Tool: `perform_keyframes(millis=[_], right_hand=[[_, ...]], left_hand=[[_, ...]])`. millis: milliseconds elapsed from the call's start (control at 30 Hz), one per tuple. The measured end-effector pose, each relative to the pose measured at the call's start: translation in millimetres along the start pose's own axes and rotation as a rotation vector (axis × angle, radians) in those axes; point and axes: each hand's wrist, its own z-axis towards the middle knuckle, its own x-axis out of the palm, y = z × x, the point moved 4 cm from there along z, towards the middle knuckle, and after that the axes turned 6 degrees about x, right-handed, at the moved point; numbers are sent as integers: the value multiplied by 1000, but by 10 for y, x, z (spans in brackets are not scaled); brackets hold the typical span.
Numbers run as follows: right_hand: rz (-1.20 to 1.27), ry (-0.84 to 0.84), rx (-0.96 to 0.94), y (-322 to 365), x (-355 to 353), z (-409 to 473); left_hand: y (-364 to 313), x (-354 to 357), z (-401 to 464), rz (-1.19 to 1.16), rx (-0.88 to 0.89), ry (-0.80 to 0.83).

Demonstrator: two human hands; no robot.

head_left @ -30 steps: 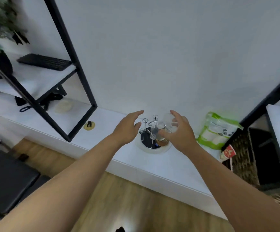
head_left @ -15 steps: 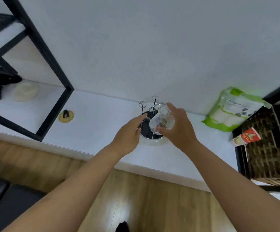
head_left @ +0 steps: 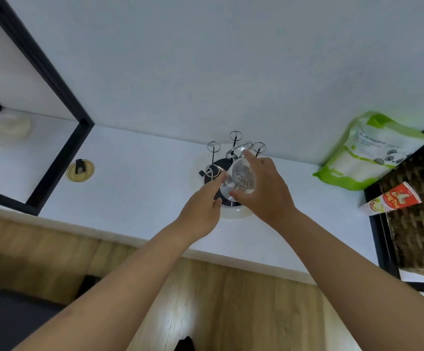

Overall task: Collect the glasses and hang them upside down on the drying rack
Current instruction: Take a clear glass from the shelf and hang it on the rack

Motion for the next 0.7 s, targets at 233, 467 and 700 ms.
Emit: perform_keyframes(millis=[233,467,700], right_hand=[[-84,3,-57,-28,155,24],[-200,-49,-105,-149,325,130],[-289,-20,-131,-247,468,181]], left_hand=[[122,111,67,-92,-29,26],[381,167,177,-96,-76,47],[483,226,227,-94,-81,56]])
